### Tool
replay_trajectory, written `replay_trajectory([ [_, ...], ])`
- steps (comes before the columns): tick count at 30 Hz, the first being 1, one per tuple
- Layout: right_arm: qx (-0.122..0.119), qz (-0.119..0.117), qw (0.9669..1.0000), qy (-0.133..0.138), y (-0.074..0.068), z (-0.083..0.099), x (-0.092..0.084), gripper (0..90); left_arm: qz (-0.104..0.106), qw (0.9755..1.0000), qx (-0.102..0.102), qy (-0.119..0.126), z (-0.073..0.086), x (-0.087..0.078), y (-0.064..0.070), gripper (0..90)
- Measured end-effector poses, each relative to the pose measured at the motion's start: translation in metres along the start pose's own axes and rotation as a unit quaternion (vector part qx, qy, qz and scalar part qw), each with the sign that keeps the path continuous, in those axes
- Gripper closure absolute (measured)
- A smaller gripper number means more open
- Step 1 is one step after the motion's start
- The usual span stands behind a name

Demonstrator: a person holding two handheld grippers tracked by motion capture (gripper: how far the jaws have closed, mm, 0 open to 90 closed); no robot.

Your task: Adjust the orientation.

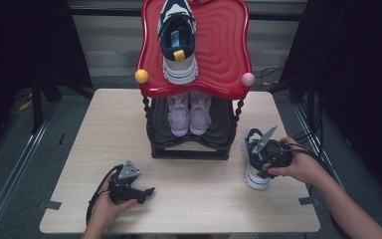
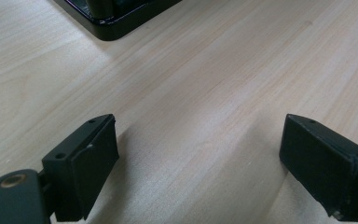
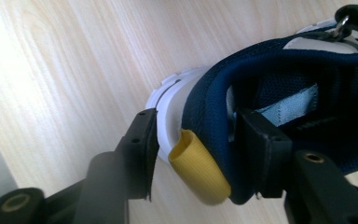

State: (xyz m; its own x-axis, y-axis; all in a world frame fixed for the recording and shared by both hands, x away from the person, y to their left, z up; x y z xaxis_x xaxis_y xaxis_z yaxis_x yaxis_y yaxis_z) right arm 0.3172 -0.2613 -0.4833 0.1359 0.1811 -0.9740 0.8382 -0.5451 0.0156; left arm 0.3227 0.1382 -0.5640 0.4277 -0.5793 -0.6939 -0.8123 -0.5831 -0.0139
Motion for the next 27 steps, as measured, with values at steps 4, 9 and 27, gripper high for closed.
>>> replay_trajectory([
  [4,-0.001,0.000,1.0000,0.007,-0.002,-0.002,-0.001,65.0,0.000,1.0000,0.000,0.000,0.000,0.000,0.000,11.0],
  [9,-0.011,-0.014,0.9997,0.015,-0.011,-0.005,-0.004,69.2,0.000,1.0000,0.000,0.000,0.000,0.000,0.000,11.0],
  [27,0.000,-0.041,0.9987,-0.029,-0.020,-0.005,0.004,58.6,0.000,1.0000,0.000,0.000,0.000,0.000,0.000,11.0],
])
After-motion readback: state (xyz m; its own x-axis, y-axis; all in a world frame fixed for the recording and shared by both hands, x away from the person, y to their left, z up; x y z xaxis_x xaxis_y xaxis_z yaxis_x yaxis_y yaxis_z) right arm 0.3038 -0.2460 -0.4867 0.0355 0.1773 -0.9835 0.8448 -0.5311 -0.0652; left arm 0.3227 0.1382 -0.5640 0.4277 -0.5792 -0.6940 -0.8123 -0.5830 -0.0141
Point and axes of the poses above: each handheld gripper's, and its own axes: x roughly forward along the jaws, z roughly out of its underside, y roughly to its right, the point moved 8 cm from there along x, roughly forward along the jaws, and after that the axes turned 3 degrees about x, right-handed, at the moved point
